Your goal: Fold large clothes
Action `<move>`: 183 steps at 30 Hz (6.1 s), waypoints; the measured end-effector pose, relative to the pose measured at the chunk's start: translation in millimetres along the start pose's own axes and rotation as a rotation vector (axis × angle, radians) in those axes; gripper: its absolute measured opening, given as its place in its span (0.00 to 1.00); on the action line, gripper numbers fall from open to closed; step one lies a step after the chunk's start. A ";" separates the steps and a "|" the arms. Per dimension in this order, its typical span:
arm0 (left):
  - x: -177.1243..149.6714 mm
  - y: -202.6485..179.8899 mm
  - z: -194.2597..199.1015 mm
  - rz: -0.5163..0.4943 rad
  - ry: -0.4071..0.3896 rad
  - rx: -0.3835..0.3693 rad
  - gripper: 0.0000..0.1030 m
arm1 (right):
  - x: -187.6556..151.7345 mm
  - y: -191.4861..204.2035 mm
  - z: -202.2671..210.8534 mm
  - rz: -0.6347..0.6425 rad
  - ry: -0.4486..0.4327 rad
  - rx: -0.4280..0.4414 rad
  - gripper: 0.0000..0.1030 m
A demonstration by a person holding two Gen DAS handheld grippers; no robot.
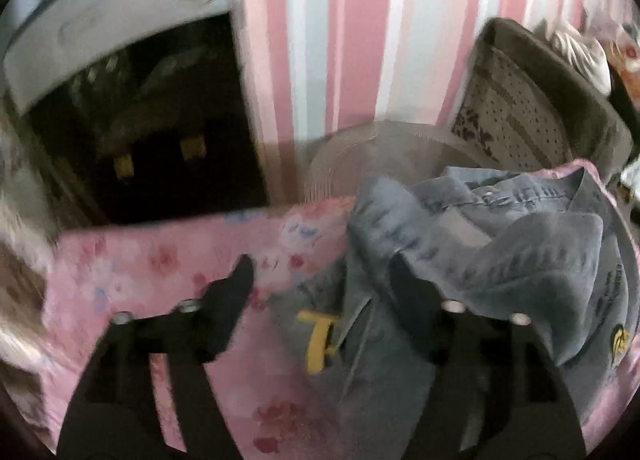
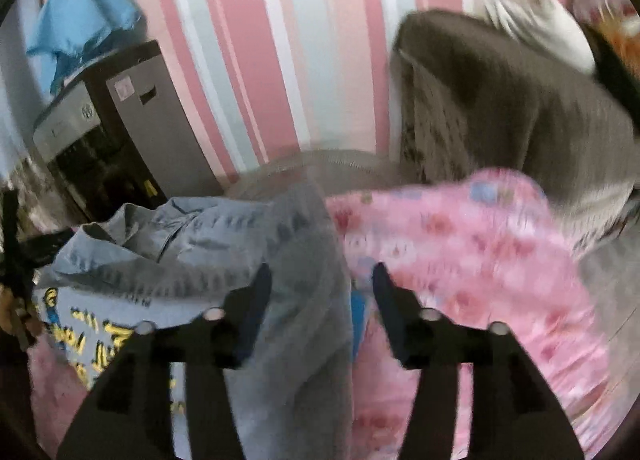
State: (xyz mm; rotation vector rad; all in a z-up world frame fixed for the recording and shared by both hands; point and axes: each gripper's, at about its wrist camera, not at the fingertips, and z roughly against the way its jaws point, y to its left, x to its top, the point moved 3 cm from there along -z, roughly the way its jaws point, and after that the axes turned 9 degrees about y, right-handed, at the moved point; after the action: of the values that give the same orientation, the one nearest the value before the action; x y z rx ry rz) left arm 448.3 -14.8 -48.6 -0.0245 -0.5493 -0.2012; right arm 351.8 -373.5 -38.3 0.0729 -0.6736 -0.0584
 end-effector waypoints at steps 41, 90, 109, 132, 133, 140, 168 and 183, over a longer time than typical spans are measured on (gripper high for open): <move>41.6 29.3 -31.8 0.202 0.004 -0.321 0.11 | 23.4 -68.5 -43.2 -0.425 -0.066 0.364 0.06; 82.1 -66.8 -29.9 -0.025 0.053 -0.051 0.00 | 21.1 13.4 -23.4 0.023 0.005 0.025 0.03; -90.0 -13.9 42.3 0.043 -0.007 -0.073 0.97 | -84.5 -7.4 21.6 -0.003 -0.013 -0.006 0.67; -130.6 2.3 25.1 0.139 0.003 -0.298 0.30 | -136.5 -23.7 17.1 -0.164 -0.023 0.095 0.06; -129.7 0.6 26.3 0.128 0.006 -0.269 0.34 | -134.3 -21.4 22.2 -0.143 -0.024 0.085 0.07; -129.2 -21.4 66.0 0.051 -0.101 -0.088 0.97 | -133.1 -22.1 49.7 -0.171 -0.101 0.107 0.68; -130.6 -38.1 48.1 0.037 0.014 -0.328 0.46 | -113.5 56.2 60.9 0.005 -0.140 0.179 0.29; -311.5 -23.8 125.9 0.009 0.094 -0.378 0.84 | -258.3 49.8 108.3 0.109 0.085 0.217 0.42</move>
State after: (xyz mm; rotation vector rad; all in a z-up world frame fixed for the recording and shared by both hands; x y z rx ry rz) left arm 118.9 28.7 -104.2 -0.3832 -0.4118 -0.2936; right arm 84.1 -309.2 -110.0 0.2460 -0.5960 0.1227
